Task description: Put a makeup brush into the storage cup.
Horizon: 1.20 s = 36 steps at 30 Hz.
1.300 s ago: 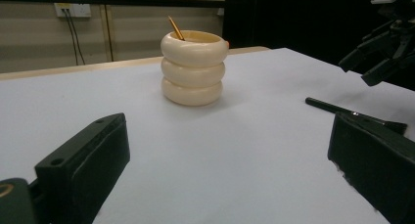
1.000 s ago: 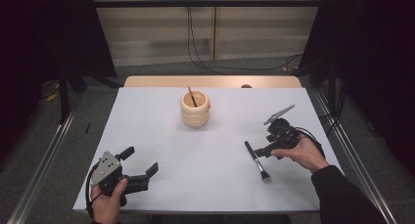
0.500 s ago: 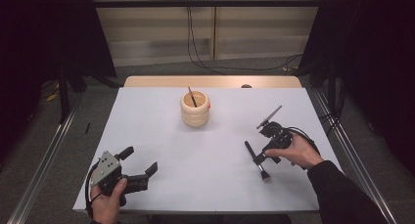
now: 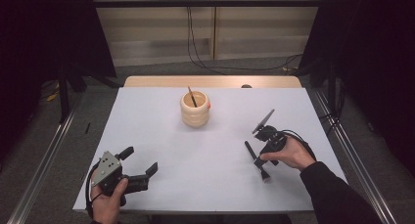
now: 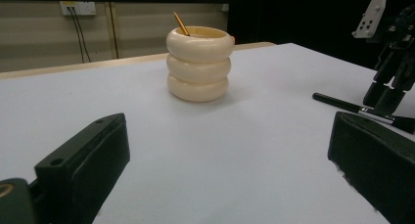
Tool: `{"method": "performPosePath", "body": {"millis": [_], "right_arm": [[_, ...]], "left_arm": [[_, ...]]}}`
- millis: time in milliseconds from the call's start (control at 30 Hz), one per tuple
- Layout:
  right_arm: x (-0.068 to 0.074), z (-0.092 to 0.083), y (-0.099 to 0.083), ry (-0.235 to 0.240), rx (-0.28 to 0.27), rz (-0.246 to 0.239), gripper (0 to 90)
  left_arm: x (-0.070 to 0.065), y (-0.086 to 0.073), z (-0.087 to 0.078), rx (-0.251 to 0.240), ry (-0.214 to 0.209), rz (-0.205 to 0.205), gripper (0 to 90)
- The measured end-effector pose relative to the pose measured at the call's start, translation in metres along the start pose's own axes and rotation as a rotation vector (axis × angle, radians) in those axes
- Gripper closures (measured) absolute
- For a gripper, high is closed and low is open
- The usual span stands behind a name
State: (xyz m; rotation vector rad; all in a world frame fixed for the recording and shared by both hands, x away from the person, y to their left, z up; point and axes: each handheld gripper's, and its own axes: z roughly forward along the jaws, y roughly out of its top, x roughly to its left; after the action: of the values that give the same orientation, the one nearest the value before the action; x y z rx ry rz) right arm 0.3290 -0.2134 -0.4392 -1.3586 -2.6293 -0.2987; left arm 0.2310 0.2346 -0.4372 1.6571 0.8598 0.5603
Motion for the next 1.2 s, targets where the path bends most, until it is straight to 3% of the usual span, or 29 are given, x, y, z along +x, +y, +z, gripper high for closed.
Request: {"method": "performPosePath", "body": {"millis": [267,367,567,700,1200], "right_arm": [[0.002,0.006,0.002,-0.030,0.000,-0.017,67.9],[0.003,0.010,0.002,-0.027,-0.005,0.006,69.2],[0.002,0.010,0.001,-0.039,-0.009,-0.013,71.0],[0.000,0.010,0.001,-0.048,-0.005,-0.006,77.2],[0.000,0.010,0.002,-0.046,-0.006,-0.026,78.8]], "left_arm": [[0.000,0.000,0.000,0.000,-0.001,-0.002,1.8],[0.000,0.000,0.000,0.000,0.000,-0.003,1.8],[0.000,0.000,0.000,0.002,0.000,0.000,1.8],[0.000,0.000,0.000,0.004,-0.005,-0.003,1.8],[0.000,-0.001,0.001,0.009,-0.024,-0.016,1.8]]}}
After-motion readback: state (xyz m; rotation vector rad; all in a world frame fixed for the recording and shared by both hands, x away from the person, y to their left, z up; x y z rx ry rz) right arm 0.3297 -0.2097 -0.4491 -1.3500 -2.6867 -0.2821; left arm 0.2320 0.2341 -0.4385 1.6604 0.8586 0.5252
